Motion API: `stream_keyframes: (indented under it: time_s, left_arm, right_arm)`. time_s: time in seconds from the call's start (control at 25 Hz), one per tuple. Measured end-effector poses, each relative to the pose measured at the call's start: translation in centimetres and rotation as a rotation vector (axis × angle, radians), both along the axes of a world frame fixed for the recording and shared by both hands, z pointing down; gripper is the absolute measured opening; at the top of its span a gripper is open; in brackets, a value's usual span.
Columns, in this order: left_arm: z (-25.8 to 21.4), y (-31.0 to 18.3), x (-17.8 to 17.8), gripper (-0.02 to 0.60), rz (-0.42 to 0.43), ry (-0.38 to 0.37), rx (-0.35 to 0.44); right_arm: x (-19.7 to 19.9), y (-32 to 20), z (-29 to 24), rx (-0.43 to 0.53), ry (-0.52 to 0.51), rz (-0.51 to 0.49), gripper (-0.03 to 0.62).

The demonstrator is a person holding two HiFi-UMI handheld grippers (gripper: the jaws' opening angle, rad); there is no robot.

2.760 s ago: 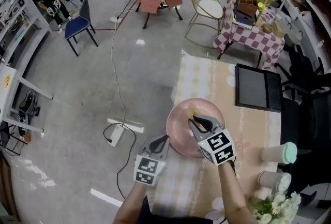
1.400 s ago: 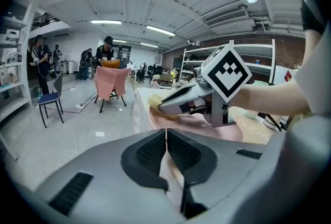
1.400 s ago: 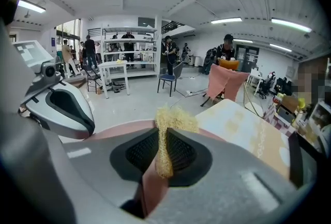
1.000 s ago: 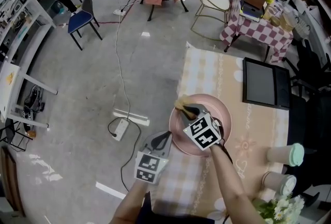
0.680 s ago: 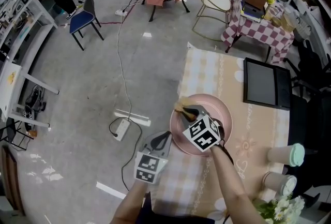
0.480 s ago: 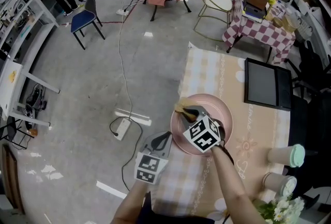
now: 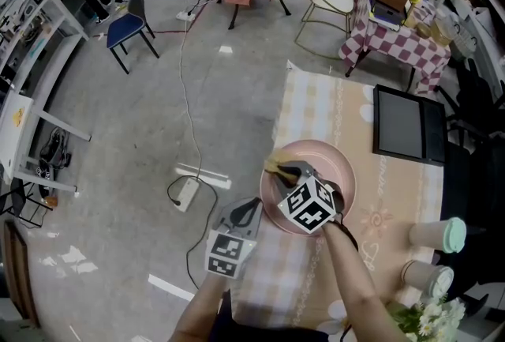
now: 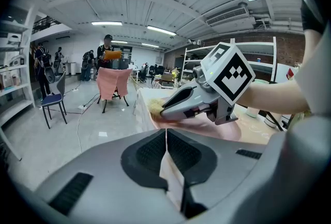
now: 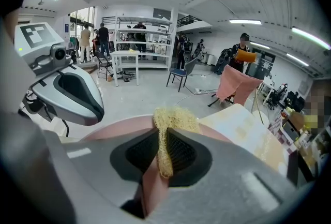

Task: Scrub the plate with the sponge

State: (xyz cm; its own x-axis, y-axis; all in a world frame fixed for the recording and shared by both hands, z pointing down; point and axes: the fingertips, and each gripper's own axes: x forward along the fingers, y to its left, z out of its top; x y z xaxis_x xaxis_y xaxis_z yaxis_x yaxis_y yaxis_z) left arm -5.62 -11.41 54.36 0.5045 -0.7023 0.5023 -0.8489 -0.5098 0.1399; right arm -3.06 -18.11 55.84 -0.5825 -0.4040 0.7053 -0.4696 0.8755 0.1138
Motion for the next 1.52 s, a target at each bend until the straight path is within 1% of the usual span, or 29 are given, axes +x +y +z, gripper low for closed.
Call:
stream_keyframes:
  time_s: [0.24,0.4,0.76,1.08,1.52]
  left_arm:
    - [0.1,-0.1,0.2,0.017,0.004,0.002,-0.001]
    - [0.2,-0.1,-0.1,0.017,-0.001,0.003,-0.001]
    - [1.1,0.5,-0.4,0.017,-0.005,-0.008,-0.022]
    - [1.2,0.8,-0.2,0.017,-0.002,-0.009,-0.026]
    - [1.3,0.8,-0.2,0.017,0.002,-0.007,-0.030]
  right_arm:
    - [-0.1,0.5,0.1,-0.010,0.011,-0.021,0.048]
    - [-0.4,0.9,0.2,-0.006,0.036,-0.046,0.048]
    - [-0.5,1.6,0.7,-0.009,0.076,-0.076,0.048]
    - [-0.7,2.6,0.7,-0.024,0.088,-0.100,0.048]
    - [-0.8,3.8,0.8,-0.047,0.091,-0.104,0.048]
